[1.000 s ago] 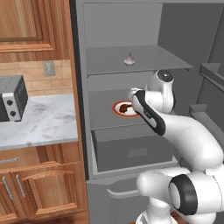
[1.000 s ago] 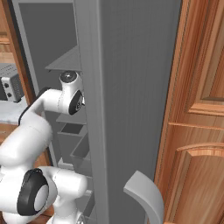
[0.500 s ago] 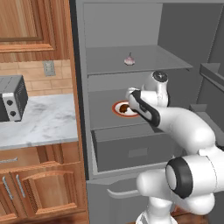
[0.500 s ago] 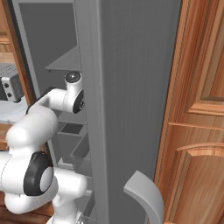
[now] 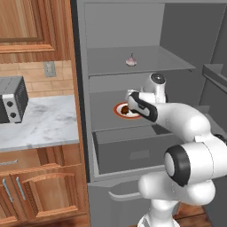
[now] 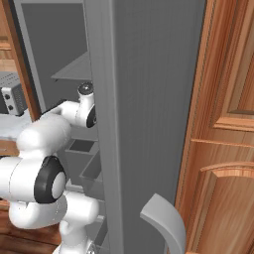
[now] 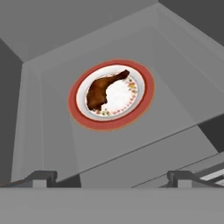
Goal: Transport the chicken drumstick from the fridge to the microwave and turn on the microwave.
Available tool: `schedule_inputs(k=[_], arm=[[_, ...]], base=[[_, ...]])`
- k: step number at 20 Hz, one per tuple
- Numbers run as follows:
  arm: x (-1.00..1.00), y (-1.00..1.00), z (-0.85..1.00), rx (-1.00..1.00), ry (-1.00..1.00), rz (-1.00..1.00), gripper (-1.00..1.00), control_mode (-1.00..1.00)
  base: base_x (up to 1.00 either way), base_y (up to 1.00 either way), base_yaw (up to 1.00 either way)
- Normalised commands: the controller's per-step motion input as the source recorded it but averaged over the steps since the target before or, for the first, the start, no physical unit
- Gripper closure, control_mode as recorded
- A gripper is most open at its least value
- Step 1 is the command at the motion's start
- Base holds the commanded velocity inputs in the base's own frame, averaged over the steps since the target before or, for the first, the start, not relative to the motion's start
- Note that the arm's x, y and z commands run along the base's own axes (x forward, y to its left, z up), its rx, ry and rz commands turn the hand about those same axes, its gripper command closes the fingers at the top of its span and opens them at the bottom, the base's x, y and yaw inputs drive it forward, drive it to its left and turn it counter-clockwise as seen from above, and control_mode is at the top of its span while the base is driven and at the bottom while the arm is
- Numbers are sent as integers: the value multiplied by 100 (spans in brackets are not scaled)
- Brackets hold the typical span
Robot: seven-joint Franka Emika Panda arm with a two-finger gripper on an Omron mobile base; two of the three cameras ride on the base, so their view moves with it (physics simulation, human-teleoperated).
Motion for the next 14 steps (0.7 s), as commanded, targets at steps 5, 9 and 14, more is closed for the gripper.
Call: schedule_inputs(k=[5, 9, 14], arm=[[29, 0, -18, 0, 3, 0, -100, -100], [26, 0, -19, 0, 2, 0, -100, -100], [24, 0, -21, 0, 0, -1, -100, -100]], base=[[0, 0, 0], [0, 0, 0], [0, 0, 0]])
